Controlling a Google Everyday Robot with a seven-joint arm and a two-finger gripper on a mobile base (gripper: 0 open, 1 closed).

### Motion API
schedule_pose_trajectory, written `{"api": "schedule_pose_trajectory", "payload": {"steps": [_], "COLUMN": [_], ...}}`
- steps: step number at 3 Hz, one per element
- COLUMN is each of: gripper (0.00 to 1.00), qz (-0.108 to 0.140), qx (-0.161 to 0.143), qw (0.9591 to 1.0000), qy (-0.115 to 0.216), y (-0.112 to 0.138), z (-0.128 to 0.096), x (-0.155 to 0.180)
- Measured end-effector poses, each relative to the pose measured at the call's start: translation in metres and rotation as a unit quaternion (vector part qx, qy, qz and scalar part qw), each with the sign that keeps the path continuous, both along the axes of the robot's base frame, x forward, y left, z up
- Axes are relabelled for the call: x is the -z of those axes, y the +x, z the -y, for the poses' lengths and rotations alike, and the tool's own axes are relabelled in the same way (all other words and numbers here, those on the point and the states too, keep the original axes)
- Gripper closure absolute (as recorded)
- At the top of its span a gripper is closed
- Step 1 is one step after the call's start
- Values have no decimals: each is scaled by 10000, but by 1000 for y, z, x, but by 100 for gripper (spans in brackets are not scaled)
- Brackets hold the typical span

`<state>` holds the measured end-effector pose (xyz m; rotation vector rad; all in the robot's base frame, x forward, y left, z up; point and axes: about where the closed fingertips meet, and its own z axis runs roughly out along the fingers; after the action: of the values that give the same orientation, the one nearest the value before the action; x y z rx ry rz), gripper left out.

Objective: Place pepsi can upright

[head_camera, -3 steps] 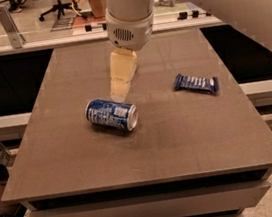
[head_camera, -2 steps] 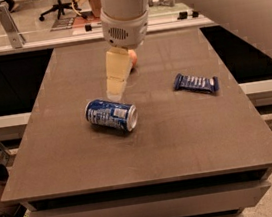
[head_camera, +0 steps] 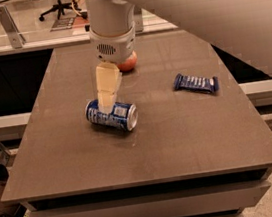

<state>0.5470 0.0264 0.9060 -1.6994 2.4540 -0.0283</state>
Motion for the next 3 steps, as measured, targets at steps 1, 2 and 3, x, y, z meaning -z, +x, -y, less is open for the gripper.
{"api": "schedule_pose_trajectory", "payload": {"steps": [1,2,3], "gripper": [0,0,0], "qz": [-109,-186,-309], "qx": [-22,-9,133], "qw": [9999,9998,9994], "qy": [5,17,91], "y": [-5,-7,-8], "z": [-7,-14,-20], "x": [13,20,25]}}
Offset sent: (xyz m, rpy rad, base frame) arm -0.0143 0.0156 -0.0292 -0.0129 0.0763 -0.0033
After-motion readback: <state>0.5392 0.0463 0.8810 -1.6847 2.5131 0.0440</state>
